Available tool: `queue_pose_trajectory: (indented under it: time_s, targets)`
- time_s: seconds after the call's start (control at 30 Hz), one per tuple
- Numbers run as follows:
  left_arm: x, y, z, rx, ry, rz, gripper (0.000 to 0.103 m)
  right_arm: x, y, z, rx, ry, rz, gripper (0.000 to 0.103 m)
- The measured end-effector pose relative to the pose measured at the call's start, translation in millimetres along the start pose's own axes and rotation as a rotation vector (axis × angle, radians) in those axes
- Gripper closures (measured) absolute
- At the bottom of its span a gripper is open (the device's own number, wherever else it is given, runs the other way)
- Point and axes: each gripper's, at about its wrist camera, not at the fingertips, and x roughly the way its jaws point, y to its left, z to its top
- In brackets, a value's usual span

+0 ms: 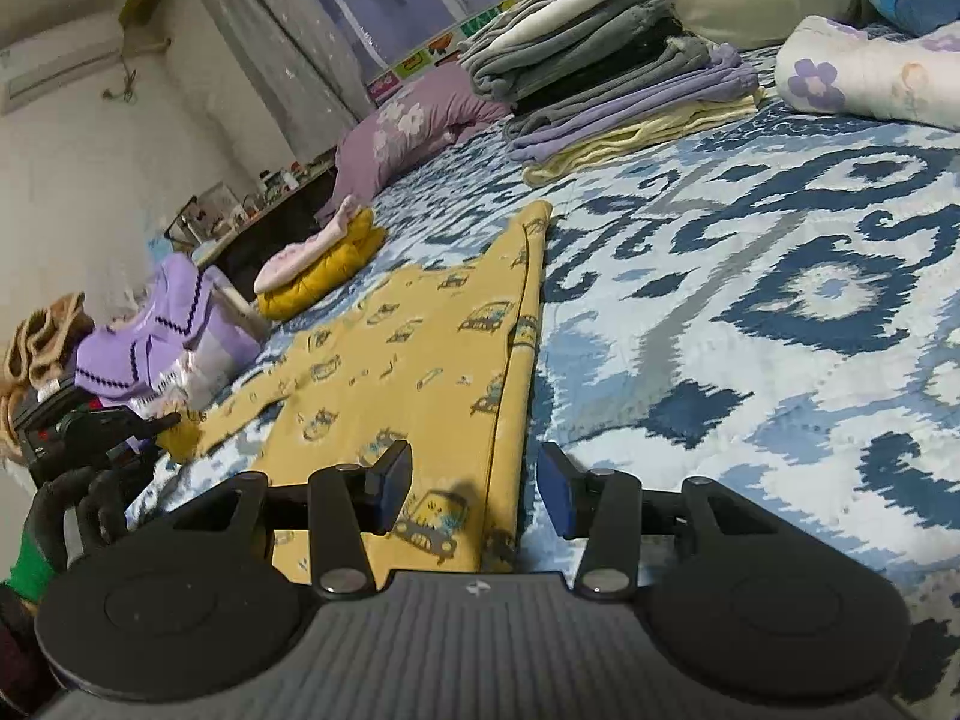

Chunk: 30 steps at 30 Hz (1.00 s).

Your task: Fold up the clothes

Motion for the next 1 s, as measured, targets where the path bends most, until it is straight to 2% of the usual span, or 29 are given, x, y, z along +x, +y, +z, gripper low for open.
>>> queue_pose_trajectory:
  time_s: [0.1, 0.23, 0.4, 0.53, 0.67, 0.73, 0.8, 0.83, 0.9, 1.0]
  targets:
    - [3, -39, -22, 0.127, 0.039, -0.101, 0.099, 1, -6, 1, 0.05, 0.008, 0.025, 0.056]
    - [15, -92, -61, 0.314, 0.113, -0.188, 0.099, 2, -16, 4, 0.137, 0.018, 0.077, 0.055]
    - [26, -145, -120, 0.528, 0.211, -0.283, 0.099, 3, -35, 5, 0.298, 0.013, 0.169, 0.05]
    - [30, -172, -165, 0.658, 0.286, -0.359, 0.099, 2, -56, 3, 0.457, -0.008, 0.237, 0.049]
    - [38, -183, -197, 0.724, 0.358, -0.411, 0.099, 3, -73, 0, 0.583, -0.032, 0.294, 0.046]
    - [39, -184, -210, 0.774, 0.393, -0.413, 0.099, 5, -77, -2, 0.621, -0.04, 0.312, 0.046]
    - [42, -186, -220, 0.813, 0.471, -0.435, 0.086, 8, -78, -2, 0.632, -0.046, 0.321, 0.045]
    - [42, -186, -223, 0.827, 0.5, -0.444, 0.075, 10, -78, -2, 0.631, -0.047, 0.323, 0.045]
    - [36, -180, -212, 0.793, 0.482, -0.439, 0.075, 13, -77, 0, 0.618, -0.049, 0.322, 0.043]
    - [25, -163, -179, 0.697, 0.415, -0.405, 0.075, 18, -75, 5, 0.579, -0.044, 0.304, 0.043]
